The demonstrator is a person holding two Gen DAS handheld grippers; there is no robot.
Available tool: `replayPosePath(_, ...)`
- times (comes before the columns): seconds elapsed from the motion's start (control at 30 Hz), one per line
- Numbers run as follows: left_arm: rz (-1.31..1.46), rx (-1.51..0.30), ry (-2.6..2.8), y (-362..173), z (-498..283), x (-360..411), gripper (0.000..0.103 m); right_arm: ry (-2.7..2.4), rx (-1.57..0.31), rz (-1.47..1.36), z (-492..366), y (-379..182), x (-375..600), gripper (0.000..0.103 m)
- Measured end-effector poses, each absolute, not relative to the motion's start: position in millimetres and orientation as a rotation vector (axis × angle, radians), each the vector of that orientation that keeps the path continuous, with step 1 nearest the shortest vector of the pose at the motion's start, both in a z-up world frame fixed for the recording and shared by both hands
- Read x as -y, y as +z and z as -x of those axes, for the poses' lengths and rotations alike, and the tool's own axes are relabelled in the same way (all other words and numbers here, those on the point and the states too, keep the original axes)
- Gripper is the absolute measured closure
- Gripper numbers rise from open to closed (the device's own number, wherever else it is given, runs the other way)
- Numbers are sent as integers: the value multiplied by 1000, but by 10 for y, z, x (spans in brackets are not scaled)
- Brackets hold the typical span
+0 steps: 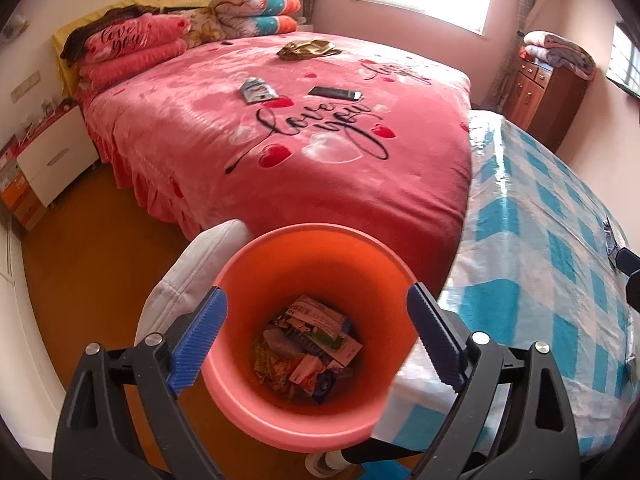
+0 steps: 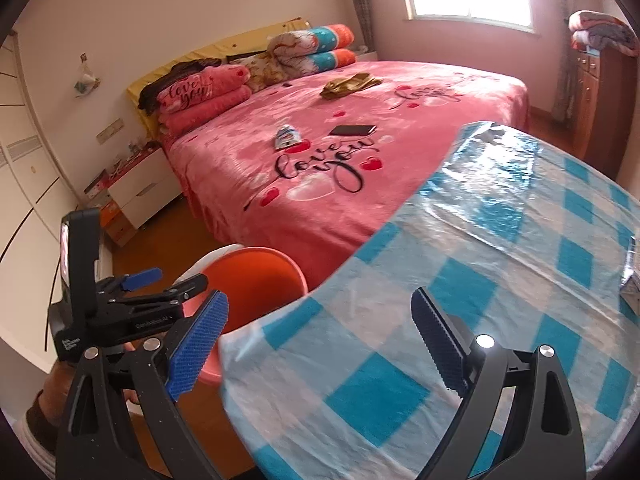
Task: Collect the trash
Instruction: 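Move both open grippers back toward the remaining trash on the table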
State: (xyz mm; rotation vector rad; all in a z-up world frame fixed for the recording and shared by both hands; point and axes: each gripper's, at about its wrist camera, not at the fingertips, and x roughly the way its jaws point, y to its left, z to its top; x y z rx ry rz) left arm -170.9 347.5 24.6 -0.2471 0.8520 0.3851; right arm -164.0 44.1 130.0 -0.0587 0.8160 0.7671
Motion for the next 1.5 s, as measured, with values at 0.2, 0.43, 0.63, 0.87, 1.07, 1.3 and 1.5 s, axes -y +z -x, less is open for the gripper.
replayPosePath(0.2, 209, -835, 354, 354, 1657, -3244, 11, 741, -798, 7, 1671, 1298, -205, 11)
replayPosePath(0.43, 169, -825, 321, 451, 1609, -3001, 11, 707, -777, -44, 1725, 1277, 47, 10)
replayPosePath(0.63, 137, -816, 299, 532, 1580, -2800, 11, 675, -757, -75, 1741, 1263, 246, 10)
replayPosePath(0.87, 101, -814, 279, 597, 1535, -2587, 11, 634, -734, -111, 1765, 1262, 495, 10)
replayPosePath(1.07, 58, -811, 257, 653, 1484, -2375, 11, 608, -721, -149, 1744, 1237, 716, 9)
replayPosePath(1.3, 11, -810, 234, 683, 1419, -2114, 11, 572, -706, -183, 1730, 1175, 979, 9)
replayPosePath(1.5, -31, -814, 214, 697, 1367, -1896, 11, 549, -700, -224, 1702, 1134, 1193, 9)
